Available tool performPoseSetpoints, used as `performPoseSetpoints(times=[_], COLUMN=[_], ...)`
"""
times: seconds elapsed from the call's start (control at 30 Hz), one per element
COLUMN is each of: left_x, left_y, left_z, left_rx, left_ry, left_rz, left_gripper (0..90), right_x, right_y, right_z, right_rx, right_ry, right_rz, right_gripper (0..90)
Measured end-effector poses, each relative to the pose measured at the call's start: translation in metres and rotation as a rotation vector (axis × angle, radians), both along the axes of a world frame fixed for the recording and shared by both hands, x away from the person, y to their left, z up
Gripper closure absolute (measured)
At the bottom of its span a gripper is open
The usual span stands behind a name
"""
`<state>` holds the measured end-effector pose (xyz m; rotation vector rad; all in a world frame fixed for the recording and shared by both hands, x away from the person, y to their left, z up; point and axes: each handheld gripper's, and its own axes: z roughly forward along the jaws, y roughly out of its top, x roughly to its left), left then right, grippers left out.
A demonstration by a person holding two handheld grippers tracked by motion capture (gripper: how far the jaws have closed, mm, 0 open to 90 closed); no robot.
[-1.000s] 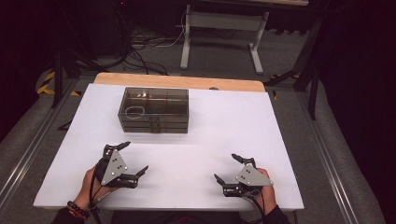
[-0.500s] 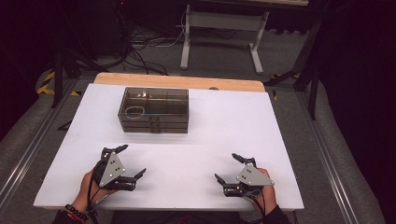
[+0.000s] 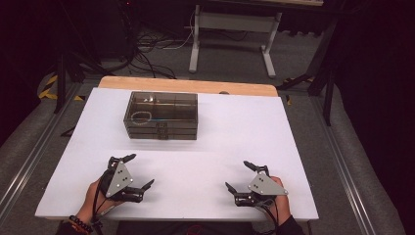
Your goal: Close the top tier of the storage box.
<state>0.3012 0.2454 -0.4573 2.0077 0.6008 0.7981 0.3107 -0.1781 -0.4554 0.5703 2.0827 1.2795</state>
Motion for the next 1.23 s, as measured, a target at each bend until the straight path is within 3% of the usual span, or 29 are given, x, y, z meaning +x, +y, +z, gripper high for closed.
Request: performPoseSetpoints(times=[0.43, 1.23], left_x=[0.0002, 0.0016], left_y=[0.0004, -0.0005], left_z=[0.0012, -0.0001], left_rx=[0.006, 0.003], left_ry=[-0.008, 0.013], left_rz=[-0.001, -0.014], left_gripper=[4.7, 5.0], right_x=[-0.0001, 0.0013], right_y=[0.0004, -0.0009], right_z=[-0.0001, 0.0002], right_rx=[-0.005, 0.000], right_ry=[-0.003, 0.005], right_rz=[0.002, -0.003], right_gripper=[12.0, 12.4])
